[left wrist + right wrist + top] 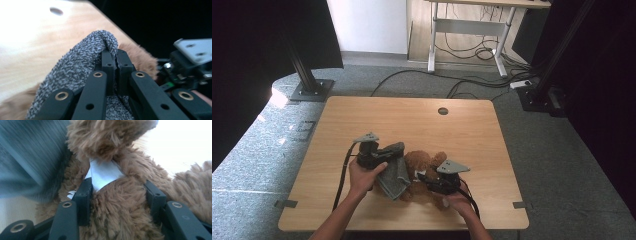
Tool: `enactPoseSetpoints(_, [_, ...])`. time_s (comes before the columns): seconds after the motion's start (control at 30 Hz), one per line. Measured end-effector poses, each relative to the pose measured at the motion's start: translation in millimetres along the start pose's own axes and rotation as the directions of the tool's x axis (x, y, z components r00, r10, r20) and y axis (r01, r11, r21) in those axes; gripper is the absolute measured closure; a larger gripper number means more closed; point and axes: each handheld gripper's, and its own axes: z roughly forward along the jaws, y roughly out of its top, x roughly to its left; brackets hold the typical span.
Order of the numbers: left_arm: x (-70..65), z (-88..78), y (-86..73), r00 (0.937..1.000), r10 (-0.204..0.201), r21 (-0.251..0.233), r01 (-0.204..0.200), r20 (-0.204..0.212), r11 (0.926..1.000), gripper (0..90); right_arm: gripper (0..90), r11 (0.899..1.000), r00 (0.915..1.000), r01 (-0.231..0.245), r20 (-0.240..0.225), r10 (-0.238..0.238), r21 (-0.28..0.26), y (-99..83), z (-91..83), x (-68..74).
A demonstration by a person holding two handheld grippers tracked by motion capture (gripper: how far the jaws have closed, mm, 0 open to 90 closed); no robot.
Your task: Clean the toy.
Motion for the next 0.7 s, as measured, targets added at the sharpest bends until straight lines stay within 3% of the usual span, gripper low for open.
enactPoseSetpoints(0.1, [4.2, 16.0, -11.0, 0.9985, 0.023, 0.059, -0.02, -0.05, 0.9981, 86.2, 49.7, 1.0, 1.0, -0.006, -0.006, 0.006, 0.002, 0.0, 0.0, -0.9])
enactPoseSetpoints(0.2, [8.5, 10.4, -14.6, 0.9981, 0.008, 0.053, -0.005, -0.061, 0.9986, 86.5, 49.5, 1.0, 0.9999, -0.008, -0.008, 0.008, 0.0, 0.0, 0.5, -0.6])
enactPoseSetpoints(0.27, [11.0, 5.1, -17.8, 0.9969, 0.02, 0.061, -0.015, -0.076, 0.998, 86.6, 49.2, 1.0, 0.9998, -0.017, -0.012, 0.017, -0.005, 0.0, 0.2, -0.8])
enactPoseSetpoints(0.5, [16.7, -9.2, -33.1, 0.9987, -0.005, 0.035, 0.007, -0.05, 0.9994, 87.0, 44.0, 0.998, 0.9982, -0.049, -0.036, 0.048, -0.03, -2.5, -9.5, 1.2])
enactPoseSetpoints(0.7, [19.0, -24.4, -41.1, 0.9997, -0.02, 0.025, 0.021, -0.016, 0.9995, 87.0, 47.3, 0.996, 0.9959, -0.082, -0.042, 0.08, -0.031, -8.8, -22.3, 0.6])
